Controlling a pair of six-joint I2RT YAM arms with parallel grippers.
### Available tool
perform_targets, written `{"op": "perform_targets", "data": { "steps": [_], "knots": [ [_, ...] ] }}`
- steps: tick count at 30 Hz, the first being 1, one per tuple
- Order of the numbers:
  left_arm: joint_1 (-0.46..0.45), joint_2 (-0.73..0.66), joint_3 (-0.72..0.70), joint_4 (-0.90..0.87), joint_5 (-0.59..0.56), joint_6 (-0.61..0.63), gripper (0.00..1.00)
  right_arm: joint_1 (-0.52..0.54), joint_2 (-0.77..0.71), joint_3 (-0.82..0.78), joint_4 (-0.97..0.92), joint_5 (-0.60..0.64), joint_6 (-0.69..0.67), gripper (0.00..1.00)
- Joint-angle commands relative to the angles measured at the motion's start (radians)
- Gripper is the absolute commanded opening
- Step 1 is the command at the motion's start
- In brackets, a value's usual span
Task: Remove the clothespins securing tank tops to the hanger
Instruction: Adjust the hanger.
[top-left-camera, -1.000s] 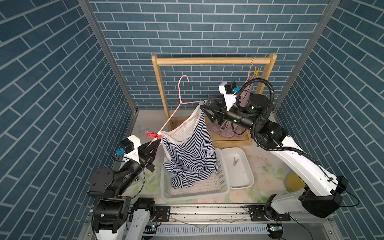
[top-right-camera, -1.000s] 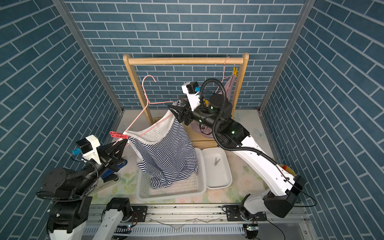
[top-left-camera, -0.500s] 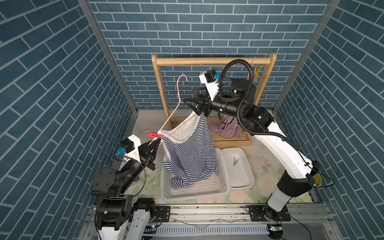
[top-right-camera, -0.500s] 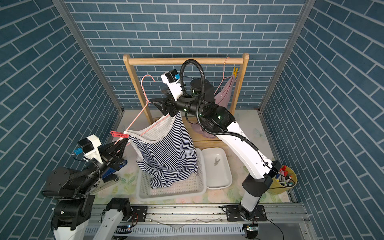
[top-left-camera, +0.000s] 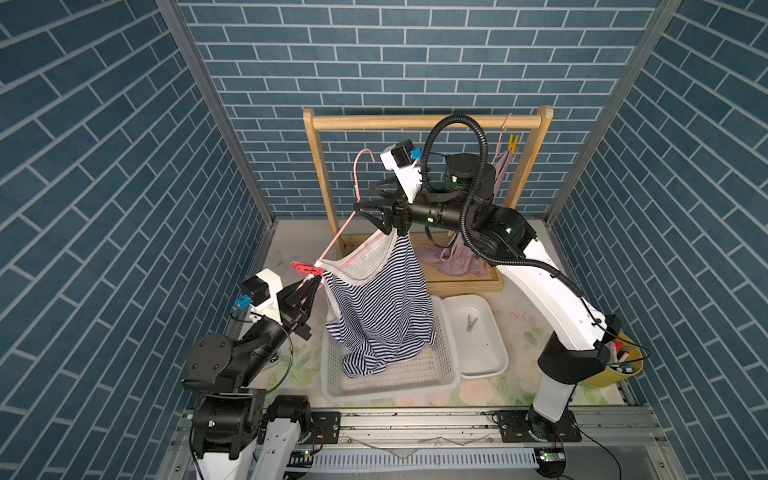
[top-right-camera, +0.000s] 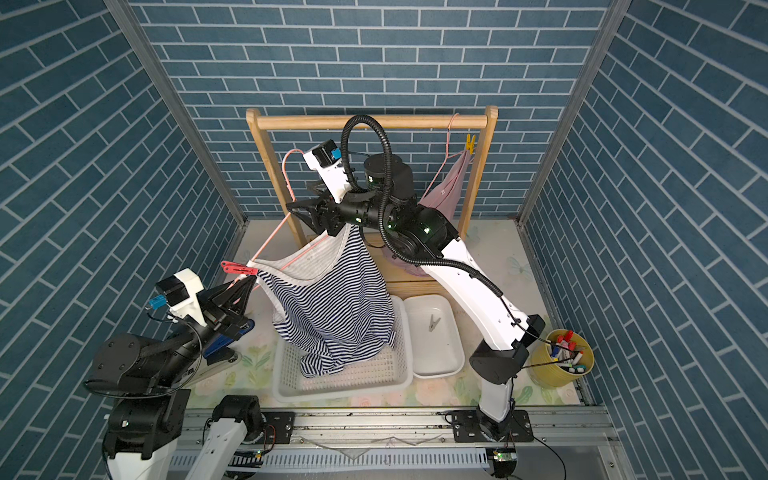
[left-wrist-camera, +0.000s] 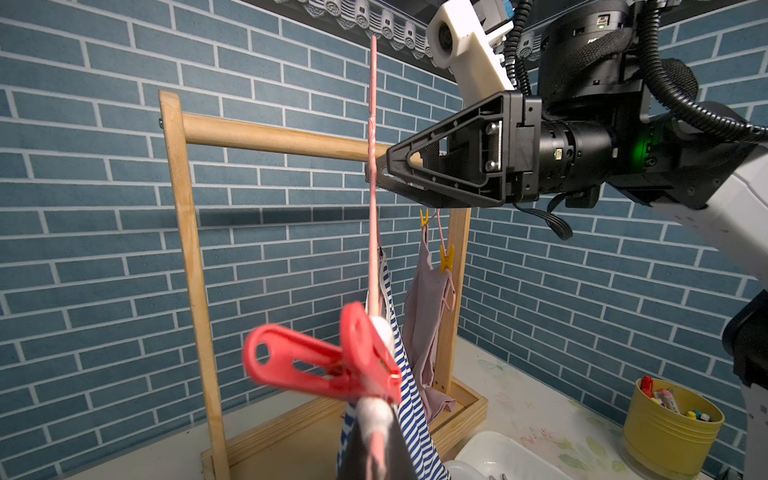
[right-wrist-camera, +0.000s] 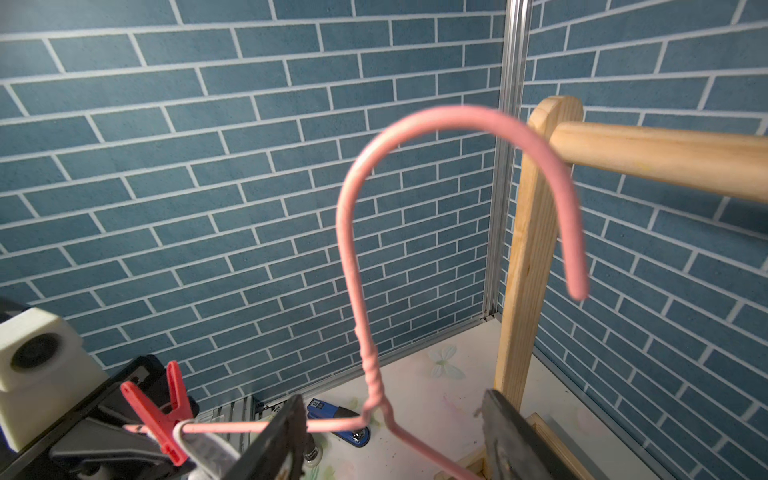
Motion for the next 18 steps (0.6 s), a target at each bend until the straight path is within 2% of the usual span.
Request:
{"op": "perform_targets", "data": {
  "steps": [1, 7, 13, 16, 18],
  "knots": [
    [0.004, -0.009, 0.017, 0.043, -0.006, 0.004, 0.00, 0.012, 0.034, 0.039, -0.002, -0.027, -0.046, 0.64],
    [0.004, -0.014, 0.018, 0.029, -0.012, 0.015, 0.00, 0.025, 0.079, 0.081, -0.015, -0.021, -0.102, 0.59],
    [0.003, -0.015, 0.016, 0.017, -0.015, 0.028, 0.00, 0.029, 0.106, 0.106, -0.027, -0.016, -0.140, 0.40],
    [0.004, -0.009, 0.012, 0.001, -0.008, 0.037, 0.00, 0.035, 0.114, 0.106, -0.037, -0.031, -0.168, 0.26],
    [0.004, -0.005, 0.011, -0.012, -0.006, 0.047, 0.00, 0.037, 0.117, 0.106, -0.042, -0.017, -0.175, 0.13]
  ]
}}
